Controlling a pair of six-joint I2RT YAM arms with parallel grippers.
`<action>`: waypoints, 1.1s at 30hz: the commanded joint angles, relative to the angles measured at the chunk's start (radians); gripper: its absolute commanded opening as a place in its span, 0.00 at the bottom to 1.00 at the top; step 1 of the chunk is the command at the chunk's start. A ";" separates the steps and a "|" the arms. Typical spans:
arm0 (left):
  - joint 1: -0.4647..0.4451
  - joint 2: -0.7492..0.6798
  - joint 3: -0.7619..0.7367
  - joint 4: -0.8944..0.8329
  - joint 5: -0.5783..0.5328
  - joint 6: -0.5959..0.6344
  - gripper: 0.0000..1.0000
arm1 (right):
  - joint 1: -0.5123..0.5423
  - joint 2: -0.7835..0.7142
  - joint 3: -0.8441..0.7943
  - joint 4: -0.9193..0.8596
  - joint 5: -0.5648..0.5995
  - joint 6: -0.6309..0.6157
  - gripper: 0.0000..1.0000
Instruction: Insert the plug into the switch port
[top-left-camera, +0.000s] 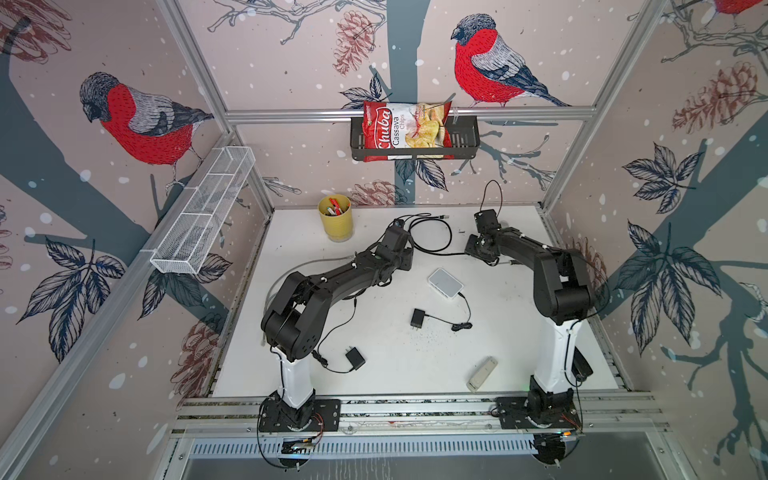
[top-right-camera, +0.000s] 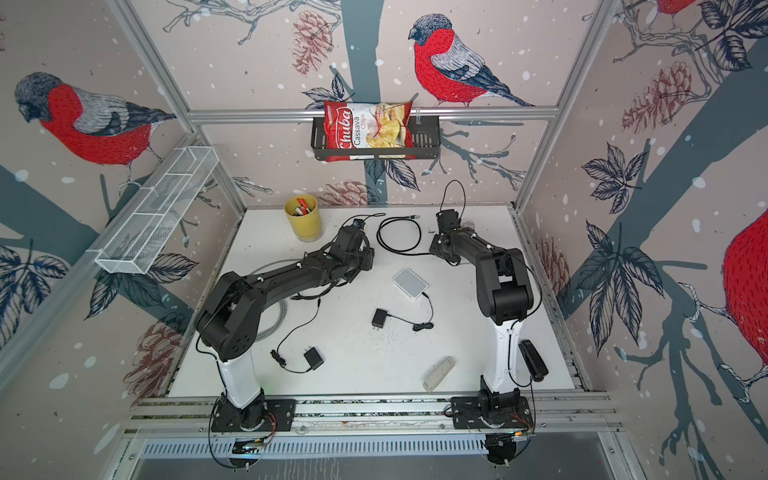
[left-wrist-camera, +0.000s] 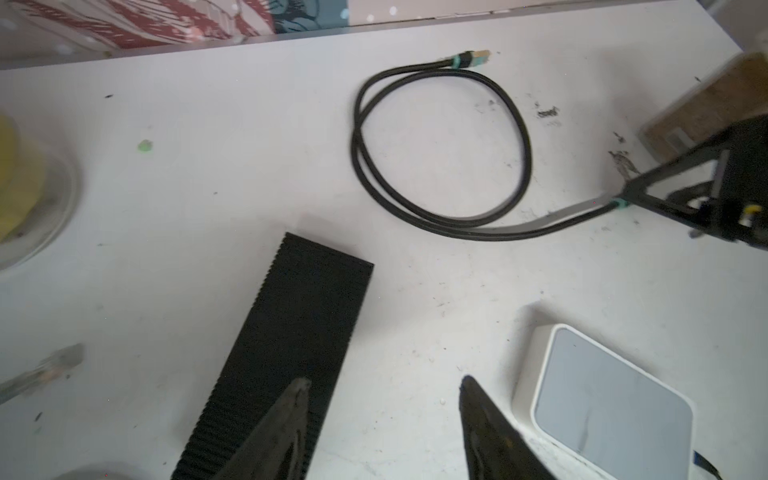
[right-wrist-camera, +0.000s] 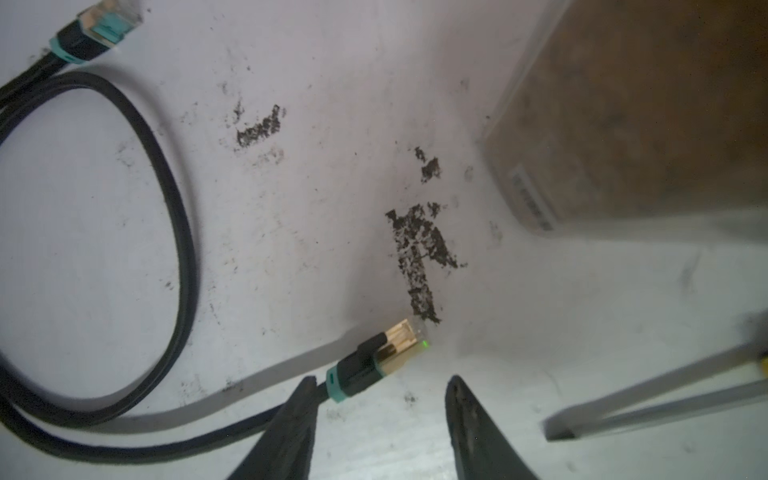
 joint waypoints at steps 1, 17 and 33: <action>0.002 0.014 0.034 0.006 0.116 0.097 0.56 | -0.006 0.015 -0.002 0.038 -0.017 0.032 0.52; 0.002 0.144 0.183 0.022 0.486 0.447 0.34 | -0.008 0.035 -0.051 0.087 -0.103 0.026 0.24; -0.053 0.477 0.524 0.048 0.560 0.328 0.40 | 0.027 -0.150 -0.267 0.344 -0.153 0.257 0.20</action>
